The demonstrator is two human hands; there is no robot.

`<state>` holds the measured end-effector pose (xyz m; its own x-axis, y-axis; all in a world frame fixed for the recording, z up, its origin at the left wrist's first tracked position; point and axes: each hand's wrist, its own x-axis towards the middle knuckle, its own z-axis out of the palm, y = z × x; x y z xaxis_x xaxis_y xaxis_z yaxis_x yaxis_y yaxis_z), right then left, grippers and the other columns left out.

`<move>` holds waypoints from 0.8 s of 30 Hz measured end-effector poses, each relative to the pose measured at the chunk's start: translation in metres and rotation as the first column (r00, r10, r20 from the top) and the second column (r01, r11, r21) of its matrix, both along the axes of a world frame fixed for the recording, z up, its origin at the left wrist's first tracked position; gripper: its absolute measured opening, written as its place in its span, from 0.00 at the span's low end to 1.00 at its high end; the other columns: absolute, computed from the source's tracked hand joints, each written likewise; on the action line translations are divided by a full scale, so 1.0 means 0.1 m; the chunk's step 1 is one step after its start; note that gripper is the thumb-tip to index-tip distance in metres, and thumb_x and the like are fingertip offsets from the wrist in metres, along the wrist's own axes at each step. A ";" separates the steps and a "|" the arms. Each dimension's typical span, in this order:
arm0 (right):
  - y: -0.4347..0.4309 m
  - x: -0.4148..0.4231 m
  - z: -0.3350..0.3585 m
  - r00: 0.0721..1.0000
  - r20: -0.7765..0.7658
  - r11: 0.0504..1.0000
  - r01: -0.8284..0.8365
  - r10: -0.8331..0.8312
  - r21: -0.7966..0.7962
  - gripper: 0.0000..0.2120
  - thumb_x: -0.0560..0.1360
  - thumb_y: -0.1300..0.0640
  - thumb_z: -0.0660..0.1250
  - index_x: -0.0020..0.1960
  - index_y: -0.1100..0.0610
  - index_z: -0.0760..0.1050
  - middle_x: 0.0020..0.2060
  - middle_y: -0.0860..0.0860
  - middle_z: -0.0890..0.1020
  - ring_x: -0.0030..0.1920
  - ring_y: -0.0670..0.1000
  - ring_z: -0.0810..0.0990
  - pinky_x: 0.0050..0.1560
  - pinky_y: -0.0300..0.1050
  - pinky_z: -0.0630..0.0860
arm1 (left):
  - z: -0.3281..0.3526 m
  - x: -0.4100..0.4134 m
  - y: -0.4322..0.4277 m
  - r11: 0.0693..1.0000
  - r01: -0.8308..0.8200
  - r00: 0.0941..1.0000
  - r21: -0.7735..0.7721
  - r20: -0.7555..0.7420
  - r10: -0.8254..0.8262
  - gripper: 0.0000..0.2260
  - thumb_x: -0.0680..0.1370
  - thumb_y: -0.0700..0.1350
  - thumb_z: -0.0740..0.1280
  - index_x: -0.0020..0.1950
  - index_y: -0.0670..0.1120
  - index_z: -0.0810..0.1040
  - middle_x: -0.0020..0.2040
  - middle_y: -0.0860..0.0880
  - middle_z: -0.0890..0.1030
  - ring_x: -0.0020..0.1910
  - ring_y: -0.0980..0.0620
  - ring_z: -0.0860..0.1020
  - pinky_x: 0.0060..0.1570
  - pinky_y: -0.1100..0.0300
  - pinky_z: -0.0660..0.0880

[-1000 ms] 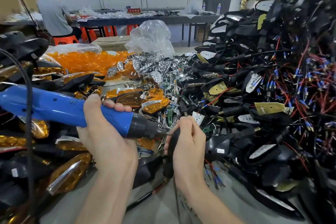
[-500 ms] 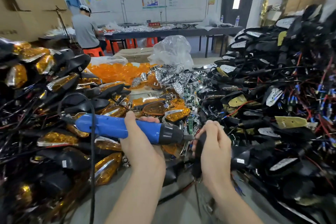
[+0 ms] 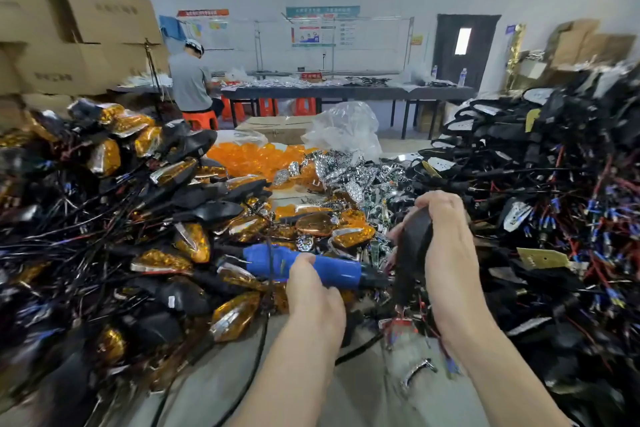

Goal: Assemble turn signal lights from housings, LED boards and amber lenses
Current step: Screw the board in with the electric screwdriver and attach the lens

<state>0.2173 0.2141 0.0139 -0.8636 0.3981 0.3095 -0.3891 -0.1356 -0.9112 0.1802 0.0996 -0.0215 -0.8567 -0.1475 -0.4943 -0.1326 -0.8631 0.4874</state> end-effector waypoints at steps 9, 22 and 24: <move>-0.48 -0.11 0.39 0.998 -0.062 0.999 0.016 -0.018 -0.035 0.14 0.82 0.40 0.58 0.48 0.48 0.75 0.43 0.59 0.82 0.40 0.51 0.81 0.39 0.50 0.80 | 0.44 0.41 -0.16 0.688 0.287 0.810 -0.667 -0.215 -0.546 0.14 0.83 0.50 0.59 0.42 0.49 0.80 0.35 0.53 0.81 0.34 0.55 0.79 0.39 0.61 0.75; -1.20 -0.66 1.27 0.974 -0.137 0.936 -0.215 0.183 -0.278 0.15 0.85 0.42 0.54 0.56 0.51 0.74 0.42 0.47 0.83 0.45 0.47 0.81 0.49 0.45 0.76 | 1.32 -0.11 -1.23 0.038 -0.584 0.653 -0.811 -0.497 -0.572 0.14 0.83 0.59 0.57 0.44 0.53 0.73 0.29 0.58 0.72 0.27 0.61 0.70 0.28 0.68 0.63; -1.22 -0.78 1.10 0.982 -0.074 0.937 -0.190 0.175 -0.293 0.16 0.86 0.44 0.53 0.63 0.51 0.72 0.51 0.49 0.79 0.50 0.49 0.79 0.51 0.46 0.75 | 1.34 -0.36 -1.51 -0.111 -0.568 0.747 -0.816 -0.453 -0.486 0.15 0.83 0.60 0.58 0.45 0.52 0.74 0.31 0.56 0.74 0.28 0.60 0.73 0.27 0.68 0.65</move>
